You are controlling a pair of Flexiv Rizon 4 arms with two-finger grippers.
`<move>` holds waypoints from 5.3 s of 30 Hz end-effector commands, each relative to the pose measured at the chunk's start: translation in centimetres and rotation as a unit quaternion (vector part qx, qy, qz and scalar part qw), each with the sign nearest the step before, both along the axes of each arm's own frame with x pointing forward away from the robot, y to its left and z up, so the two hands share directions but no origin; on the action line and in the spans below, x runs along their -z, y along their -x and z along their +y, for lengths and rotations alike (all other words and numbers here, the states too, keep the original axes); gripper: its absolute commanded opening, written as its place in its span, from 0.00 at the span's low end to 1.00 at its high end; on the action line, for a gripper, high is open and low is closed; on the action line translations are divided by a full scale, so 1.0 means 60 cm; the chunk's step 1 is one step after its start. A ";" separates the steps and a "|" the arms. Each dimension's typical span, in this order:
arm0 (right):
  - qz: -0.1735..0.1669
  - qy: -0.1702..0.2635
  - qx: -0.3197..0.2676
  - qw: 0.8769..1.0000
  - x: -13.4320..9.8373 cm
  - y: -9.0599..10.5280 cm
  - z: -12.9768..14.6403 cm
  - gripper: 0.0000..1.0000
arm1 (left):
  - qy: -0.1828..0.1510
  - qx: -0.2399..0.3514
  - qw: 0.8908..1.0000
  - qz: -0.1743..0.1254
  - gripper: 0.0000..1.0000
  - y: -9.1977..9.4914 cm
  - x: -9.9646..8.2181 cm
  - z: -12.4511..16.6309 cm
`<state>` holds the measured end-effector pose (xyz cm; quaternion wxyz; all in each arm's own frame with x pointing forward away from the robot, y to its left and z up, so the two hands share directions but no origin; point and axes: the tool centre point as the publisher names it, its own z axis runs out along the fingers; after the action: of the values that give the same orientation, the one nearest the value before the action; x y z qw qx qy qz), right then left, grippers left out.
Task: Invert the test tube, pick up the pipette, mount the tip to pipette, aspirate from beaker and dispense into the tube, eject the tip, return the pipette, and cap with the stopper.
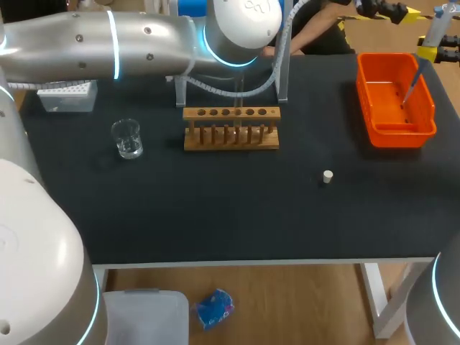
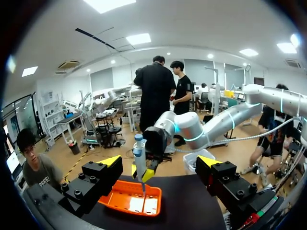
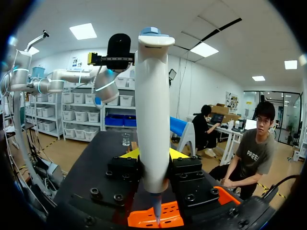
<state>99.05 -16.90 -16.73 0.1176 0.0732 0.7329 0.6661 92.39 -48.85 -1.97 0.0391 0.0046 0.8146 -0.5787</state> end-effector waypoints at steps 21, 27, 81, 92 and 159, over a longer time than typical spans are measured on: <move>0.000 0.001 0.001 1.000 -0.001 0.001 0.000 0.00 | -0.013 0.000 1.000 0.004 1.00 -0.010 -0.002 -0.005; 0.000 0.001 0.001 1.000 -0.001 0.001 0.000 0.00 | -0.018 -0.012 1.000 0.015 1.00 -0.039 -0.005 -0.031; 0.000 0.001 0.001 1.000 -0.001 0.001 0.000 0.00 | -0.009 0.028 0.999 0.032 0.00 -0.084 0.035 -0.136; 0.000 0.001 0.001 1.000 -0.001 0.001 0.000 0.00 | -0.005 0.037 0.999 0.033 0.00 -0.091 0.038 -0.134; 0.000 0.001 0.001 1.000 -0.001 0.001 0.000 0.00 | -0.004 0.054 0.997 0.051 0.00 -0.081 0.085 -0.151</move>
<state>98.99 -16.96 -17.16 0.1184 0.0739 0.7329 0.6659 97.20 -57.79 -6.54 -0.0335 0.0202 0.8156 -0.5773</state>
